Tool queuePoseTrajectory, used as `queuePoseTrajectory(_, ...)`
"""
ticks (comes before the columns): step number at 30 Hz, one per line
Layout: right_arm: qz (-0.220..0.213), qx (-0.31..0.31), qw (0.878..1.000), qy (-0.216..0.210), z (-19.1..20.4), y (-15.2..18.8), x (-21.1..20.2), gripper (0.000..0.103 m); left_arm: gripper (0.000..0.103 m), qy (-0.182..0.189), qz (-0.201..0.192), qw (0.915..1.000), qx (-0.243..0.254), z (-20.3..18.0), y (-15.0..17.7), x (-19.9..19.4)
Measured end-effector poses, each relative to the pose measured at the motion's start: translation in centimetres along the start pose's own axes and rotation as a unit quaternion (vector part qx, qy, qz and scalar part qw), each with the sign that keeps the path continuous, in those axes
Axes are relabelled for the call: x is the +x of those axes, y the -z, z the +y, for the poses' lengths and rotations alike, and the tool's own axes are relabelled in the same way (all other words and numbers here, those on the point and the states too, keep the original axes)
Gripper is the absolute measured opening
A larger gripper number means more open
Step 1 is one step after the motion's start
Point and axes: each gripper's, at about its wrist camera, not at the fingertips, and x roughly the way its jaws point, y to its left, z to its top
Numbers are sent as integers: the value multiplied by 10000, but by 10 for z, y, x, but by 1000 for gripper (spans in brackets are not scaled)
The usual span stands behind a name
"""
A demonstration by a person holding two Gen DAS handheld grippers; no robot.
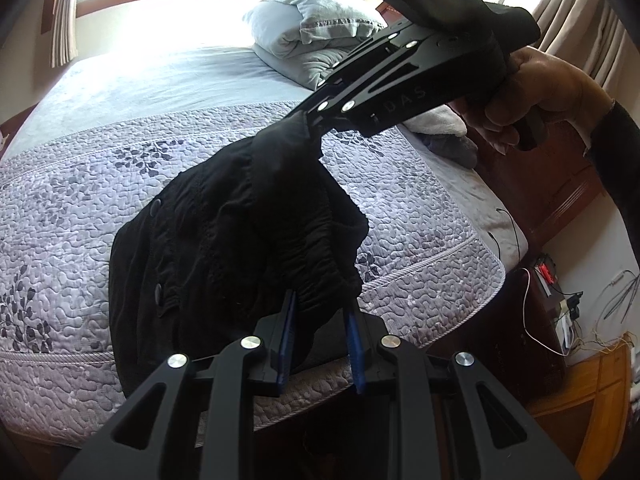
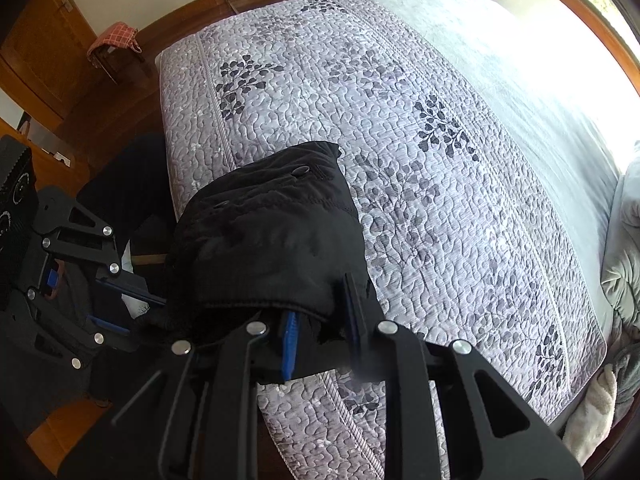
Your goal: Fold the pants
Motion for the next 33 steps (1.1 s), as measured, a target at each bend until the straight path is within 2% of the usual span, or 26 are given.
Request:
queuePoseTrajectory(14, -95, 219, 9996, -116, -22, 35, 26, 19, 23, 26, 345, 9994, 64, -9, -1, 38)
queuePoseTrajectory(33, -267, 527, 9973, -429, -60, 90, 83, 19, 23, -46, 1000, 9949, 121, -20, -1, 111)
